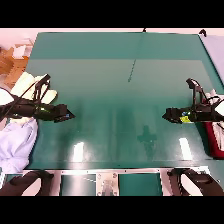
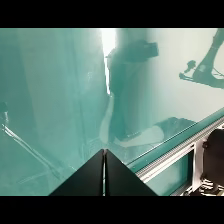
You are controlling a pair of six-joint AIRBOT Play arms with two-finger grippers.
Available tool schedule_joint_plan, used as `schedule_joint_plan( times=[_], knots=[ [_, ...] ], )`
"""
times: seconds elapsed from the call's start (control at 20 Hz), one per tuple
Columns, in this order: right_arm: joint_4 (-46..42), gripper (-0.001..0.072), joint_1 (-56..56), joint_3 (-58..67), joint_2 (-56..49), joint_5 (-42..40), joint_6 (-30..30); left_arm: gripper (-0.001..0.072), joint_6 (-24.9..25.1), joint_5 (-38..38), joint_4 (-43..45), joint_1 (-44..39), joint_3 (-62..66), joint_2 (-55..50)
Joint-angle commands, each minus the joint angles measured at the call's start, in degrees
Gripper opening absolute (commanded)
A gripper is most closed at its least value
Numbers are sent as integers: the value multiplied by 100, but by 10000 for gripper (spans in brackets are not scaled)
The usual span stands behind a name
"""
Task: Fold the shirts.
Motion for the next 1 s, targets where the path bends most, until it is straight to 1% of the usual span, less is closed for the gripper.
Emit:
schedule_joint_plan(
  times=[0.0,0.4,0.45,0.55,0.6,0.65,0.7,0.75,0.8,0.9,0.95],
  knots=[
    [2,12,7,-2,4,0,0,25,2,0,0,-2,-2,-2],
    [2,12,7,-2,4,0,0,26,0,2,0,-2,-2,-2],
    [0,12,7,-2,4,0,0,25,20,122,-79,-2,-2,-2],
    [2,12,7,-2,4,2,0,25,501,907,0,4,31,-4],
    [2,12,7,-2,4,0,0,25,846,1464,391,4,105,-4],
    [2,12,7,-2,4,0,0,25,887,2116,1082,4,232,-15],
    [2,12,7,-2,4,0,0,25,706,2710,1937,4,376,-15],
    [2,12,7,-2,4,-7,0,25,409,3169,2833,4,509,-15],
    [2,12,7,-2,4,-20,0,25,85,3477,3797,4,640,-15],
    [0,12,7,-2,4,-20,0,24,-450,3812,5622,4,776,-15],
    [0,12,7,-2,2,-22,-2,24,-726,3832,6273,33,776,-44]
  ],
)
